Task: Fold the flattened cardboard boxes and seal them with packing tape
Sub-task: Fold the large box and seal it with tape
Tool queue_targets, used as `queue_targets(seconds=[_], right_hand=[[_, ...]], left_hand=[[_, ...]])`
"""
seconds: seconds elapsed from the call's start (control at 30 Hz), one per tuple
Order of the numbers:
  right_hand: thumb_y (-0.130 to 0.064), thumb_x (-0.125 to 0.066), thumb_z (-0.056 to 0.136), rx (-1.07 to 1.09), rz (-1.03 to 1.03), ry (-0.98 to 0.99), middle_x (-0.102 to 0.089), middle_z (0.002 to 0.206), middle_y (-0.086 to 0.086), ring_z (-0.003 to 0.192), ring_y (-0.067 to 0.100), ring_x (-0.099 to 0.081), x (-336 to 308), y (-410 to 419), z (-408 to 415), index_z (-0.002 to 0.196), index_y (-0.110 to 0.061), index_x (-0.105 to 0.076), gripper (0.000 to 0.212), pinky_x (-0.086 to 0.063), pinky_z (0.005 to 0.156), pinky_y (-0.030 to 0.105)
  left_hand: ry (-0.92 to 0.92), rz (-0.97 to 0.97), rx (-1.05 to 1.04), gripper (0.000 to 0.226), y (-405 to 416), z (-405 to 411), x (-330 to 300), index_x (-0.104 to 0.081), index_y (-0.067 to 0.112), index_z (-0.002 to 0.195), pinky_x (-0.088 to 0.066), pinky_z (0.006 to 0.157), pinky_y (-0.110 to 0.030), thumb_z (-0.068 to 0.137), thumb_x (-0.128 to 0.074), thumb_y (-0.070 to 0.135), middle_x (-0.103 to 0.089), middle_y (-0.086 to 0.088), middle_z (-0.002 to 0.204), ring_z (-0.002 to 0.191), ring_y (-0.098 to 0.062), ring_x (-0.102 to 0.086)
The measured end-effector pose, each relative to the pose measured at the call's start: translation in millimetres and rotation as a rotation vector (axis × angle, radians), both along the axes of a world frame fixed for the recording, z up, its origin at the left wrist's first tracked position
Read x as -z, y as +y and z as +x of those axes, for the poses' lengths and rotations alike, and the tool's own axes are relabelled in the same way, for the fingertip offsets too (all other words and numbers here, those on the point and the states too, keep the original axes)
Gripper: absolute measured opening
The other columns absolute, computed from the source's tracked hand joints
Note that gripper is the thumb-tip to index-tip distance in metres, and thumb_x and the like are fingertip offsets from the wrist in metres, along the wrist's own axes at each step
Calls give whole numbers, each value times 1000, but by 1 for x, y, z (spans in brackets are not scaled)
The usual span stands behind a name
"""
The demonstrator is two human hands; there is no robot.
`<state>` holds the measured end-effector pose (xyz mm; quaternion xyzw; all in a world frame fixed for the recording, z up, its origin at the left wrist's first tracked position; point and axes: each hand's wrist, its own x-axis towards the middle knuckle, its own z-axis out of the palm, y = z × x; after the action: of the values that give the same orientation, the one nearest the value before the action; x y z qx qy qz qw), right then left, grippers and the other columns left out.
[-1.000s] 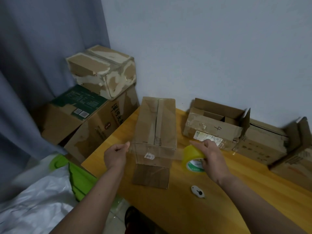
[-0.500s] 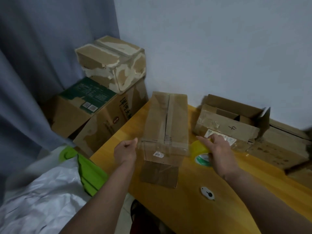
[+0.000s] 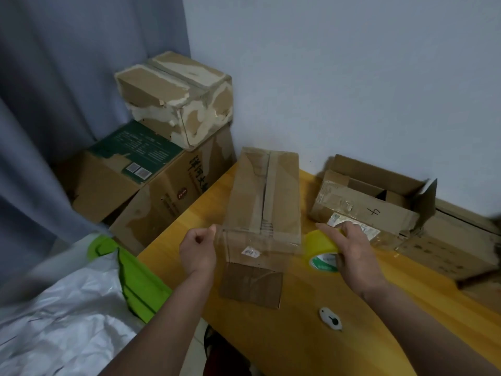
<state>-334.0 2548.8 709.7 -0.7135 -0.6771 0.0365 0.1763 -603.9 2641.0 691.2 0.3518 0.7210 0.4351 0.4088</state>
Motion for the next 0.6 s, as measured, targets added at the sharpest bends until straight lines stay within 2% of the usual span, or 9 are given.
queue_targets(seconds=[0.1, 0.23, 0.3, 0.37, 0.43, 0.5, 0.6], right_hand=[[5, -74, 69, -40, 18, -7, -50, 101, 10, 92, 27, -48, -2, -1, 5, 128, -16, -59, 65, -42, 77, 37], [5, -78, 65, -60, 40, -15, -53, 101, 8, 91, 26, -50, 4, -2, 5, 123, -15, -60, 64, -43, 76, 36], [6, -77, 65, -50, 33, -6, -52, 101, 7, 92, 24, -49, 7, -2, 7, 124, -16, -59, 65, -42, 77, 34], [7, -76, 66, -35, 23, 10, -51, 101, 6, 93, 23, -48, 10, -2, 8, 125, -17, -58, 66, -41, 77, 32], [5, -75, 69, -21, 1, 18, -50, 101, 4, 94, 21, -46, 13, -3, 8, 126, -19, -56, 65, -38, 77, 30], [2, -75, 72, -21, -27, 28, -48, 102, 4, 95, 19, -44, 16, -3, 7, 128, -20, -55, 63, -36, 78, 29], [4, -71, 73, -22, -51, 47, -48, 101, 4, 93, 18, -42, 17, -2, 5, 128, -17, -55, 61, -36, 78, 29]], left_hand=[[56, 74, 39, 26, -7, 3, 1, -50, 14, 73, -36, 56, -26, 94, -60, 24, -58, -3, 82, 77, -22, -52], [127, 128, 56, 22, -8, 6, 5, -52, 13, 79, -34, 75, -27, 96, -57, 25, -45, -3, 106, 99, -19, -43], [105, 125, 89, 22, -7, 6, 8, -49, 14, 78, -40, 72, -29, 97, -54, 25, -51, -3, 102, 98, -20, -49], [-8, 90, 93, 22, -9, 7, 10, -47, 13, 80, -41, 61, -23, 100, -50, 23, -59, -6, 93, 89, -19, -58], [-47, 34, 77, 21, -10, 8, 13, -49, 7, 86, -38, 58, -20, 100, -50, 22, -61, -7, 93, 86, -17, -59], [-14, -22, 84, 21, -9, 9, 17, -52, 5, 92, -37, 59, -26, 100, -50, 24, -61, -7, 96, 87, -21, -57], [-33, -127, 66, 5, -3, 11, 21, -50, 12, 96, -40, 69, -33, 97, -54, 15, -60, -9, 104, 90, -27, -55]])
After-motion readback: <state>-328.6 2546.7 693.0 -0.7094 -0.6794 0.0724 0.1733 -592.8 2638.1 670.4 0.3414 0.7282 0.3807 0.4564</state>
